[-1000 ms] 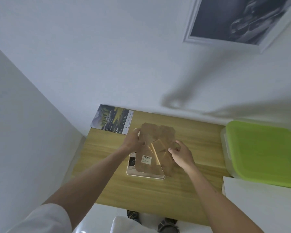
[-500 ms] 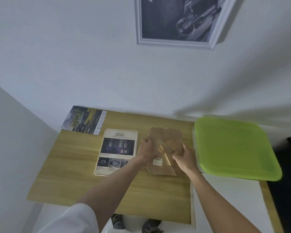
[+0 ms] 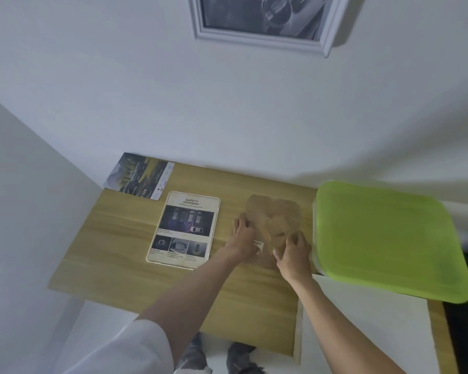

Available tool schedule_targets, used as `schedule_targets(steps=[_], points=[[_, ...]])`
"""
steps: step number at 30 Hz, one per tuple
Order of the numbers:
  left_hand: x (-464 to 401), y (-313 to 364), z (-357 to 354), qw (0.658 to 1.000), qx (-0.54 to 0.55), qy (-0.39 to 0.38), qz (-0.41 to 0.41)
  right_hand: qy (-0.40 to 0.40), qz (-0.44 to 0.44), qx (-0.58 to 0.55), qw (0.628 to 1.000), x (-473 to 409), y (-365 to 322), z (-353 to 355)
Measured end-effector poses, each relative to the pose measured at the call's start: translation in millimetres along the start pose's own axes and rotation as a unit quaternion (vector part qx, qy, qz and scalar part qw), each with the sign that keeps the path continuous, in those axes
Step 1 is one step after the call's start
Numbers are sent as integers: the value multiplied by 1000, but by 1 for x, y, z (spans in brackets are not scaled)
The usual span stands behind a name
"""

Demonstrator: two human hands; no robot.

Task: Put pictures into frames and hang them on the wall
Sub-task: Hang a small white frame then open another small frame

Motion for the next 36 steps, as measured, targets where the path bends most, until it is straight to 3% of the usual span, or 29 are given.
schedule_targets(steps=[7,11,15,19,22,25,28,36], points=[[7,-4,11,1000,19,1,-24,26,22,51,998,3,-13,1],[21,-35,47,994,41,91,-43,72,104,63,990,17,-50,6],[36,-94,83,992,-3,127,-4,25,162,-3,986,27,-101,-9],[57,-154,105,991,-73,108,7,-34,153,15,987,40,-142,-37],[69,-200,104,991,-121,51,11,-47,162,51,984,47,-164,-61],[74,-231,96,990,-140,-12,-2,-51,150,90,983,49,-175,-80],[73,-244,88,990,-135,-24,-18,-70,116,116,984,53,-183,-94],[72,-252,83,995,-91,7,-25,-74,25,-31,996,57,-204,-97]])
Point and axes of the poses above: each hand's wrist, its own x-axis away from the middle knuckle, its own z-axis out of the back of the hand, y = z × x, the point moved 5 cm from there along -x, towards the middle knuckle, and after that the axes turned 2 degrees about -y, right-handed, at the moved point
